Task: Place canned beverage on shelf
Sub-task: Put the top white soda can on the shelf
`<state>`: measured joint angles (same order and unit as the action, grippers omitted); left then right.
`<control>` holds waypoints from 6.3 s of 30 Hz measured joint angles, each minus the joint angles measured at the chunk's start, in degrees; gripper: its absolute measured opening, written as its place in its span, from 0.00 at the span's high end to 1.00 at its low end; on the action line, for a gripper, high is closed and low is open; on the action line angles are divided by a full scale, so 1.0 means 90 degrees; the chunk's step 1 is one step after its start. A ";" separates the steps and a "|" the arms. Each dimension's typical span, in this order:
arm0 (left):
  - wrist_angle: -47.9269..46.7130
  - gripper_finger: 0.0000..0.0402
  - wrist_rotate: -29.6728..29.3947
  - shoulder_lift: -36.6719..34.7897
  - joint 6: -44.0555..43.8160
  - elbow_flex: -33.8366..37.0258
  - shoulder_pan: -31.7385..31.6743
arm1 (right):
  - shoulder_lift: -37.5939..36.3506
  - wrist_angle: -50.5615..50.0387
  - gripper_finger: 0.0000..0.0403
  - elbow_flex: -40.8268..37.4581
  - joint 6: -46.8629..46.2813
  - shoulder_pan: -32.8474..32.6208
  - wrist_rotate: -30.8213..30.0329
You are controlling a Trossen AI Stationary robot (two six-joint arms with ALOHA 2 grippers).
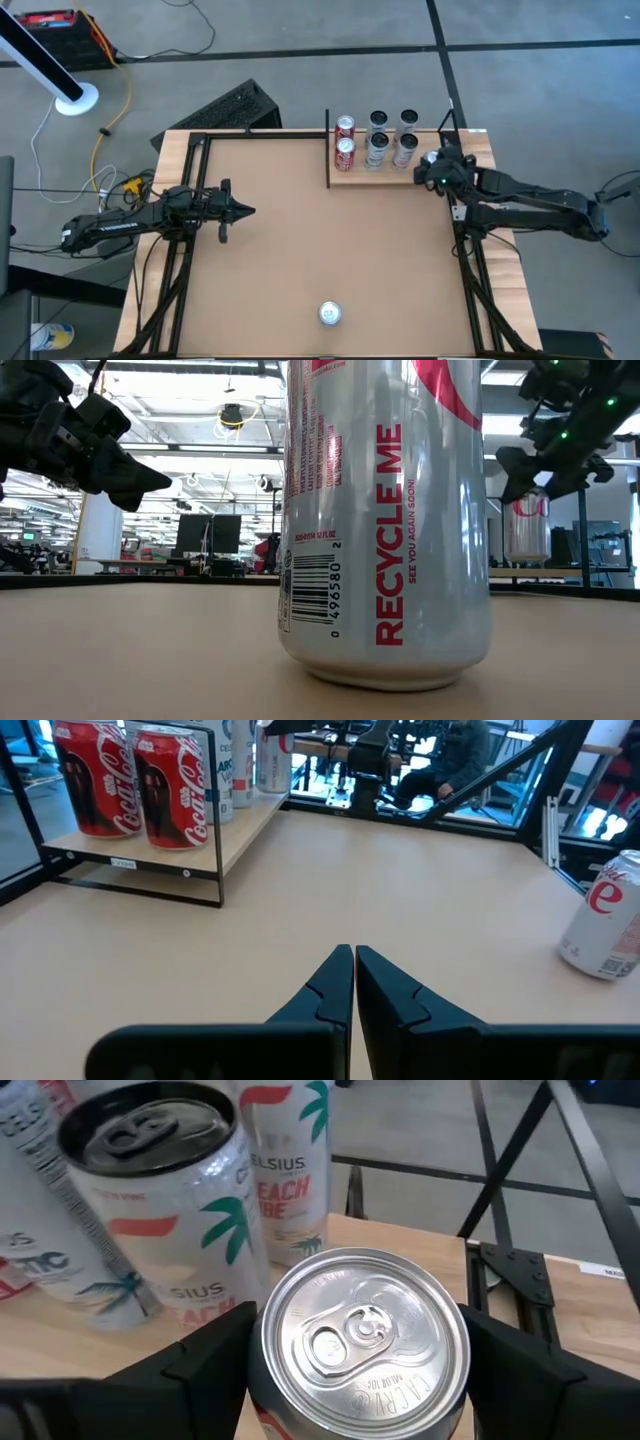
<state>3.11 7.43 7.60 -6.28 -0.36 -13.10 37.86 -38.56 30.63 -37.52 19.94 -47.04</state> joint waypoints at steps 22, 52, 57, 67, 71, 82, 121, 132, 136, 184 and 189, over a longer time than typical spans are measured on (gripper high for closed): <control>0.0024 1.00 0.0101 0.0002 -0.0052 -0.0001 0.0000 | 0.0134 0.0041 0.15 0.0015 0.0240 0.0552 -0.0026; 0.0054 1.00 0.0257 0.0002 0.0202 0.0000 -0.0002 | 0.1130 -0.2520 0.55 0.3039 -0.0321 -0.1504 0.1638; 0.0075 1.00 0.0257 0.0001 0.0140 -0.0001 -0.0001 | 0.1911 -0.4445 0.90 0.3870 -0.0597 -0.1625 0.2331; 0.0078 1.00 0.0252 0.0002 0.0138 0.0000 0.0000 | 0.2605 -0.5664 0.96 0.3703 -0.0699 -0.0947 0.2413; 0.0080 1.00 0.0252 0.0001 0.0115 0.0000 -0.0001 | 0.2569 -0.5544 0.96 0.3527 -0.0359 -0.0577 0.2408; 0.0079 1.00 0.0252 0.0001 0.0097 0.0000 -0.0001 | 0.2459 -0.4529 0.96 0.3143 0.0921 0.0636 0.2401; 0.0075 1.00 0.0103 0.0002 0.0097 -0.0001 -0.0001 | 0.2685 -0.4210 0.95 0.3094 0.2344 0.1348 0.2609; 0.0073 1.00 0.0141 0.0001 -0.0054 -0.0001 -0.0001 | 0.3207 -0.3857 0.95 0.3094 0.2637 0.1674 0.2105; 0.0070 1.00 0.0143 0.0000 -0.0053 0.0000 -0.0001 | 0.3217 -0.3588 0.95 0.3094 0.2862 0.1847 0.2001; 0.0070 1.00 0.0184 0.0002 -0.0114 0.0000 -0.0002 | 0.3175 -0.2444 0.95 0.3094 0.3818 0.2844 0.1553; 0.0070 1.00 0.0184 0.0001 -0.0166 0.0000 -0.0001 | 0.3167 -0.2539 0.95 0.3094 0.3429 0.2731 0.2046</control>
<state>3.75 9.08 7.61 -7.78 -0.36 -13.11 66.37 -61.41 58.48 -6.66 44.52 -28.62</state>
